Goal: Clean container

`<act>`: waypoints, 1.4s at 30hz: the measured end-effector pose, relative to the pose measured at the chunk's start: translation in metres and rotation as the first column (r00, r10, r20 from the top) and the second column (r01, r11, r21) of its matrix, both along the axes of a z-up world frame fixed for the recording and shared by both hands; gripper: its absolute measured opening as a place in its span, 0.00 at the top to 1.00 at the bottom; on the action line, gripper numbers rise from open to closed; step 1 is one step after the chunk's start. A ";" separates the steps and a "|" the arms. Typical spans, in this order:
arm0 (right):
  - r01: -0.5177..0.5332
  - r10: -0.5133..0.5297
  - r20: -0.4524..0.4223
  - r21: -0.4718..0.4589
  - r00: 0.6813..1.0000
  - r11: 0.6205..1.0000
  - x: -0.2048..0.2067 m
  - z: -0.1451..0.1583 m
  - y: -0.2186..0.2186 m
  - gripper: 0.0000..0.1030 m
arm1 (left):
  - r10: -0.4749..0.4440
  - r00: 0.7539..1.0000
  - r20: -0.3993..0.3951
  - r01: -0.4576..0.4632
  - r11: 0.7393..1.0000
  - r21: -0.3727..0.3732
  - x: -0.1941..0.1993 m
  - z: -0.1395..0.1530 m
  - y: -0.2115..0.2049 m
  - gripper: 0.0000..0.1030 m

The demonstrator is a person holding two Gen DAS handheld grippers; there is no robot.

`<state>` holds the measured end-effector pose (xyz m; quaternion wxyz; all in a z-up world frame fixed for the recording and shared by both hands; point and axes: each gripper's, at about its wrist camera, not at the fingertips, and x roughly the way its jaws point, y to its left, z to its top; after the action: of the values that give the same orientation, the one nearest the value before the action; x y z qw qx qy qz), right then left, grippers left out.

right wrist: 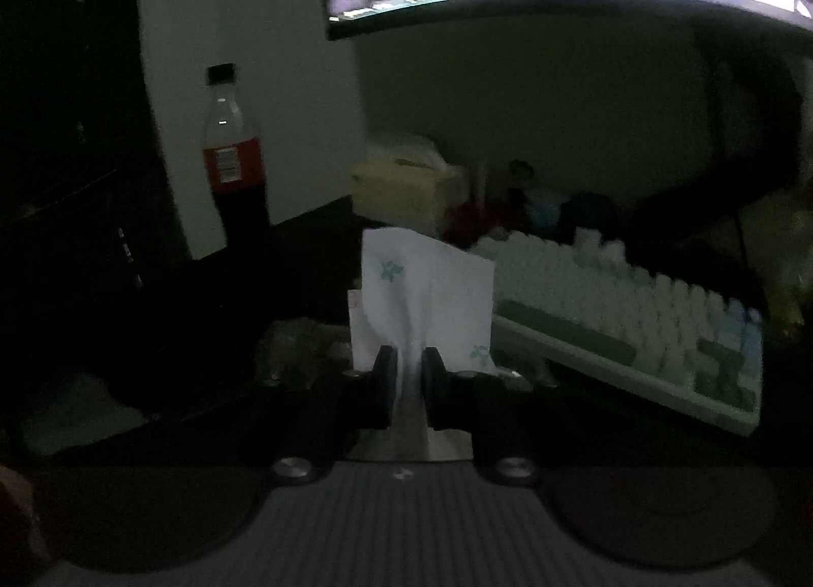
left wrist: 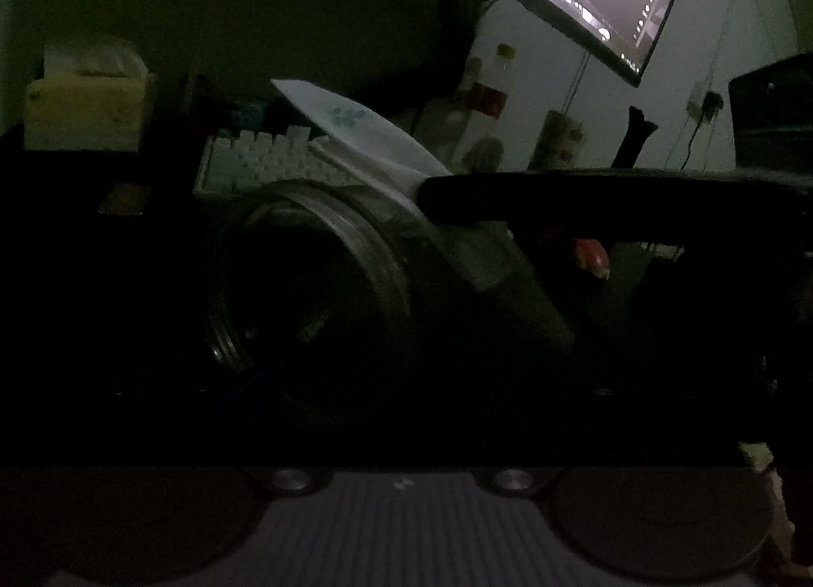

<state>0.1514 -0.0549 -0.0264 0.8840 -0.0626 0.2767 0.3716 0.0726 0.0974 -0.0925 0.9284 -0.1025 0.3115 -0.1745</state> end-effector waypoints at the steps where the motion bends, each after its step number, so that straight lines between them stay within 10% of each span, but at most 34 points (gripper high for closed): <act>1: 0.002 -0.002 -0.006 0.002 1.000 1.000 0.001 -0.001 -0.001 0.85 | -0.006 1.000 0.006 0.006 1.000 -0.006 -0.002 0.000 -0.001 0.00; 29: -0.096 0.096 -0.016 0.013 0.995 0.995 0.004 0.007 0.016 0.86 | -0.053 0.998 0.020 0.052 0.998 0.043 -0.002 -0.002 -0.010 0.00; 35: 0.042 -0.042 -0.009 -0.030 0.999 0.999 0.026 0.002 0.003 0.86 | -0.067 0.998 0.019 0.066 0.997 0.040 -0.002 -0.002 -0.010 0.00; 42: -0.120 0.122 -0.048 0.042 0.991 0.992 0.003 0.006 0.002 0.86 | -0.090 0.996 0.022 0.089 0.995 0.044 -0.005 -0.003 -0.018 0.00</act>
<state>0.1542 -0.0528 -0.0206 0.8536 -0.0525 0.2874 0.4313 0.0676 0.0798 -0.0954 0.9254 -0.0663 0.3085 -0.2101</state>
